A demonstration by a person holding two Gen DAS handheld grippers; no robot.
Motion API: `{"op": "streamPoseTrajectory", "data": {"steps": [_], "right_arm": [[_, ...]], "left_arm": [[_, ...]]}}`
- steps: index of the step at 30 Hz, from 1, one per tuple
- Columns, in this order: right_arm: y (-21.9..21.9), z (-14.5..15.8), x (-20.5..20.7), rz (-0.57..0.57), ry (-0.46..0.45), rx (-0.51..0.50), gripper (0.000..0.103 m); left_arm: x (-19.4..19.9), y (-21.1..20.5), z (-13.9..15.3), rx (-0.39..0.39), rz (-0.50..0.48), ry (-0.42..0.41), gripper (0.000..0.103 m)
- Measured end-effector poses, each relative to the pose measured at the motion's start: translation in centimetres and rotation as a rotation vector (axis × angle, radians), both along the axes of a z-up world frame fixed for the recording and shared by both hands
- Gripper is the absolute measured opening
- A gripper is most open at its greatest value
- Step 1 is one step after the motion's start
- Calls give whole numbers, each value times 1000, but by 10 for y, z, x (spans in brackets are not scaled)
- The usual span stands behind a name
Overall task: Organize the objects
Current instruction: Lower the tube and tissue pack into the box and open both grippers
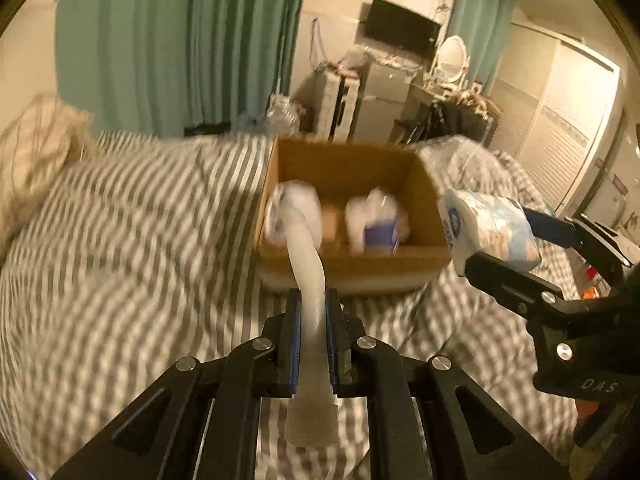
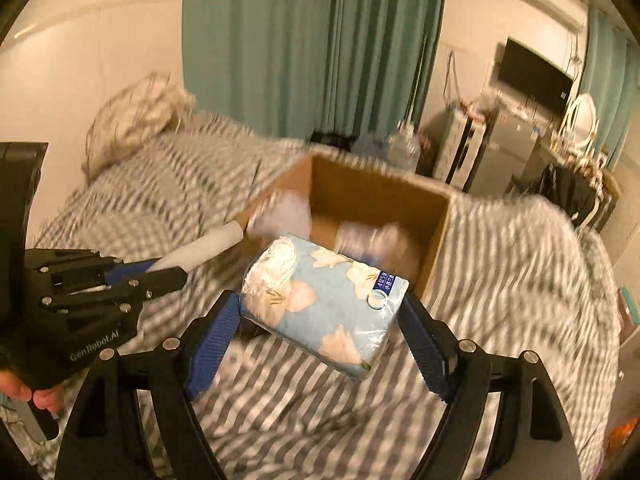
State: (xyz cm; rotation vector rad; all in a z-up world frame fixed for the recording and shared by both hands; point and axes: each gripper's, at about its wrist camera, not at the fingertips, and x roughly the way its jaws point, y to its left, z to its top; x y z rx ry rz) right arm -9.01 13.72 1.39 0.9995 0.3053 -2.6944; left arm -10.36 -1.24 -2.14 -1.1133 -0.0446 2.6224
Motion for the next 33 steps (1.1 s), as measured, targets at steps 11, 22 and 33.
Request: {"op": "streamPoseTrajectory", "data": {"steps": [11, 22, 33], "right_arm": [[4, 60, -70, -29, 103, 8, 80], [22, 28, -159, -80, 34, -5, 80], [38, -30, -193, -109, -54, -18, 81]], "left_arm": [[-81, 31, 55, -33, -30, 94, 11], [-163, 51, -1, -53, -38, -2, 11], [-180, 58, -43, -37, -52, -62, 14]]}}
